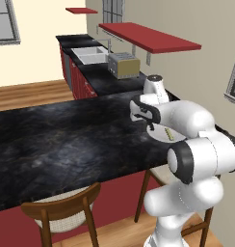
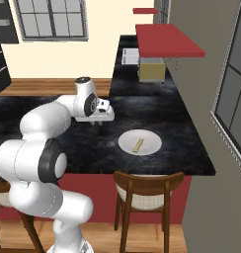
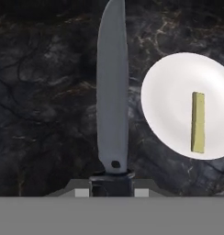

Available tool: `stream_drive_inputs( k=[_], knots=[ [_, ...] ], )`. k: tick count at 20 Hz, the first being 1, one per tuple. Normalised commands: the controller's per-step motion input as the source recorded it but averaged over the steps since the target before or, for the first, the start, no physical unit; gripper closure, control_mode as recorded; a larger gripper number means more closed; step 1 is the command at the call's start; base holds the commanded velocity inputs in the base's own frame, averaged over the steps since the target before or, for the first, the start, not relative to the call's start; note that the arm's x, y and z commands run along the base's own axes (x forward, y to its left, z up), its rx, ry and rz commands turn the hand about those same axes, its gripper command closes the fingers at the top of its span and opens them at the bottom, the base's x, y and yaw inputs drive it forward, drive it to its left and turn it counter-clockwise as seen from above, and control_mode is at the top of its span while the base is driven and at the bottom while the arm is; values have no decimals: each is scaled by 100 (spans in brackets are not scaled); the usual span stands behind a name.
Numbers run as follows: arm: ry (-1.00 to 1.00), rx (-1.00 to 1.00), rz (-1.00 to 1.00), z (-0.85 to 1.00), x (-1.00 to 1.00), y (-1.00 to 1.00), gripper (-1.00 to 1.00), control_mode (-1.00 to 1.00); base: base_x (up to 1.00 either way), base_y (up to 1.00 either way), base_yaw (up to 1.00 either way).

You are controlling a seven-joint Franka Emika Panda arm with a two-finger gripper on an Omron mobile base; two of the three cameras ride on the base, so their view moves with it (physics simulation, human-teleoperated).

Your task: Retrieve the butter from the fridge and place it on a plate on the dining table. Then retrieve the butter knife by the fridge and place it near the plate.

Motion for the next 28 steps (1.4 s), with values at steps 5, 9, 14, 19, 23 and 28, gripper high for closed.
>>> stream_drive_inputs(
  k=[5, 9, 14, 19, 23, 28],
  knots=[
    [0, 0, -13, -36, 4, -12, 100, -100, 0, 0, 0],
    [0, 0, -11, -22, 0, -1, 100, -100, 0, 0, 0],
    [0, 0, -8, -31, 11, 0, 100, -100, 0, 0, 0],
    [0, 0, -6, -37, 8, 0, 100, -100, 0, 0, 0],
    [0, 0, -3, -26, 21, 0, 100, -100, 0, 0, 0],
    [0, 0, -3, -24, 11, 0, 100, -100, 0, 0, 0]
  ],
)
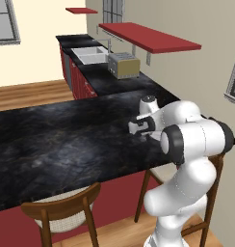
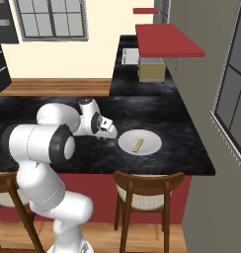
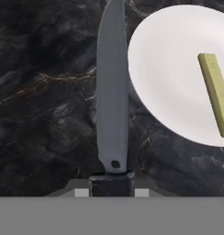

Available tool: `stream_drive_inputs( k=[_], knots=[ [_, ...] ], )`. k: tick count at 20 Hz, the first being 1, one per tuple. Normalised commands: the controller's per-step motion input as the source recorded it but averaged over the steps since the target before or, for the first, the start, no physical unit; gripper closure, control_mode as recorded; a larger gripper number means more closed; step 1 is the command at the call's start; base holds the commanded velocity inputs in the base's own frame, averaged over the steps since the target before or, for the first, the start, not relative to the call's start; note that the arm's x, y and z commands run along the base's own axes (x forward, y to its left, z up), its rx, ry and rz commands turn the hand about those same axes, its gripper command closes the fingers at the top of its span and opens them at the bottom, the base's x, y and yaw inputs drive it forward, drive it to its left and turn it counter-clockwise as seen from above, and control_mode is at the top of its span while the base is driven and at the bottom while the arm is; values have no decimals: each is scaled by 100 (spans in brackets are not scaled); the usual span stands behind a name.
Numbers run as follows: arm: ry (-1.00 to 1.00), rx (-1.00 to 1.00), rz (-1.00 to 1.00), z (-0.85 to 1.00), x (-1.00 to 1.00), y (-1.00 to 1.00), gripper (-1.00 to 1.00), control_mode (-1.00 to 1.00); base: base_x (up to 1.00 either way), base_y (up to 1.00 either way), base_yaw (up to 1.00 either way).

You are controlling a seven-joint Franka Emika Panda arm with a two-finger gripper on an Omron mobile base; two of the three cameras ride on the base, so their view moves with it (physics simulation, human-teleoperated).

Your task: Retrieve the butter from the fridge and place it on a plate on the dining table. Then retrieve the butter knife by the fridge and place it near the plate.

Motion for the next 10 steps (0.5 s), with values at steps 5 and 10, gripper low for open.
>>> stream_drive_inputs(
  k=[5, 10],
  knots=[
    [-1, 0, -1, -19, 13, 0, 100, -100, 0, 0, 0],
    [-5, 0, 0, -32, 24, 0, 100, -100, 0, 0, 0]
  ],
)
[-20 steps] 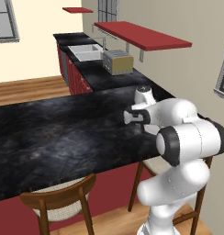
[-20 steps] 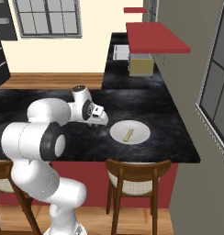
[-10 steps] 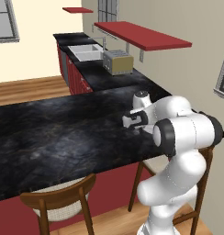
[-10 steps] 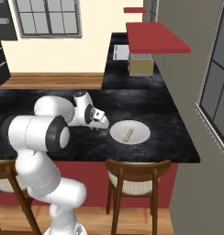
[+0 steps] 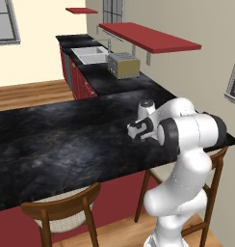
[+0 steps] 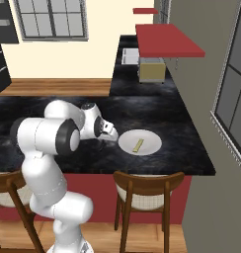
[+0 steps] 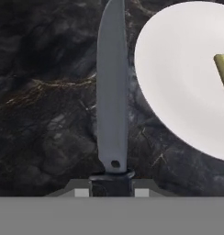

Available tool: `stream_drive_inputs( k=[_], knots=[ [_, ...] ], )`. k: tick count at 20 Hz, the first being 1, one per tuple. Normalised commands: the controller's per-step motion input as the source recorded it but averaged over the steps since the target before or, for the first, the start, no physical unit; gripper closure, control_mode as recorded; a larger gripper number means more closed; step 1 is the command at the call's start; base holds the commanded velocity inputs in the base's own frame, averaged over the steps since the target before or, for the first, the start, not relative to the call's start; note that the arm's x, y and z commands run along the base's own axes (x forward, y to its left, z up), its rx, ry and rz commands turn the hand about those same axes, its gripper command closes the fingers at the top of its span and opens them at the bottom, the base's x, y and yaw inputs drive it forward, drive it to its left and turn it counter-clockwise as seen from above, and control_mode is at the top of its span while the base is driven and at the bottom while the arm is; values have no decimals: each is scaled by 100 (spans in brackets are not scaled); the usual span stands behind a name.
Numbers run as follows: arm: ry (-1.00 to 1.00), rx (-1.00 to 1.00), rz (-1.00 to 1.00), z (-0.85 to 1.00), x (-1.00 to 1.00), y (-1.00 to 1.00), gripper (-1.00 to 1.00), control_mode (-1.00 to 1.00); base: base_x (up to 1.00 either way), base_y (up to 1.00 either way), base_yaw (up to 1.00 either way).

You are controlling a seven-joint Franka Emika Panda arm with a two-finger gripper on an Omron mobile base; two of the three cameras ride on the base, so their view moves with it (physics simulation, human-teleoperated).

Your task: Retrieve the butter from the fridge and place it on a plate on the dining table. Then retrieve the butter knife by the fridge and place it near the plate.

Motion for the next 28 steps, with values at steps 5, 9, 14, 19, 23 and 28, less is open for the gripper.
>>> stream_drive_inputs(
  k=[5, 9, 14, 19, 23, 28],
  knots=[
    [-3, 0, 0, -28, 23, -4, 100, -100, 0, 0, 0],
    [0, 0, 0, -10, 18, 0, 100, -100, 0, 0, 0],
    [0, 0, 0, -10, 19, 0, 100, -100, 0, 0, 0],
    [0, 0, 0, -8, 19, 0, 100, -100, 0, 0, 0],
    [0, 0, 0, 0, 12, 0, 100, -100, 0, 0, 0],
    [-3, 0, 0, -5, 7, 0, 100, -100, 0, 0, 0]
  ],
)
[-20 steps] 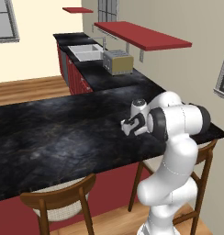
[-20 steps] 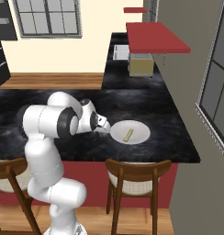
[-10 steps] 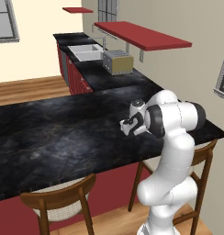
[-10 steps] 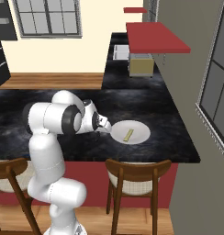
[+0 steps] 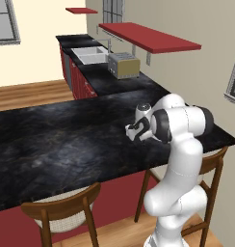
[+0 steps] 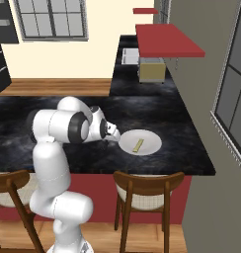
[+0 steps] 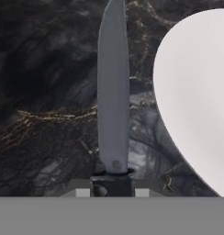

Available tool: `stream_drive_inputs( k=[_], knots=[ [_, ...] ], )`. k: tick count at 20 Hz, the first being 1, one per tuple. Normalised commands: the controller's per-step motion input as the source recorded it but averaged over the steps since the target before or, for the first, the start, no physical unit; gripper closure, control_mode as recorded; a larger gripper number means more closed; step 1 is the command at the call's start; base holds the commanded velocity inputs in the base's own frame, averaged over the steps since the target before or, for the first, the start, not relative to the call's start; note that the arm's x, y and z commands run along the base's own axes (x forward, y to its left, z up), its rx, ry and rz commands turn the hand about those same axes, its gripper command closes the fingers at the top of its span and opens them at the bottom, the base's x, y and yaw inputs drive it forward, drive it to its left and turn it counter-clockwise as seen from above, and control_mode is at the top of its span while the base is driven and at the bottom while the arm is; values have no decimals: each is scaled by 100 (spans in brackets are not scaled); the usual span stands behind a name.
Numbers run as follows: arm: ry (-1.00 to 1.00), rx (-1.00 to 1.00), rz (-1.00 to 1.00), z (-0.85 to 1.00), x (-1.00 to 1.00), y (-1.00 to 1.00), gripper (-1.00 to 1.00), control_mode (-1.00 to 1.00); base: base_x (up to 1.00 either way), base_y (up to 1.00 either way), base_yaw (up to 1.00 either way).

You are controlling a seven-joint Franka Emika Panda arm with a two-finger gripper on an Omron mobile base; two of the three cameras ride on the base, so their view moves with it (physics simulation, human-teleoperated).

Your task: Retrieve the butter from the fridge and place it on a plate on the dining table. Then retrieve the butter knife by the fridge and place it near the plate.

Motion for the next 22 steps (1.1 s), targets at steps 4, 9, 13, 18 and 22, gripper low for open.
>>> stream_drive_inputs(
  k=[4, 9, 13, 18, 22],
  knots=[
    [-3, 0, 0, -14, 6, 0, -100, -100, 0, 0, 0],
    [0, 0, 0, -10, 3, 0, -100, -100, 0, 0, 0],
    [0, 0, 0, 0, 0, 0, -100, -100, 0, 0, 0],
    [0, 0, 0, 0, 0, 1, -100, -100, 0, 0, 0],
    [3, 2, -2, 15, -8, 0, -100, -100, 0, 0, 0]
  ],
)
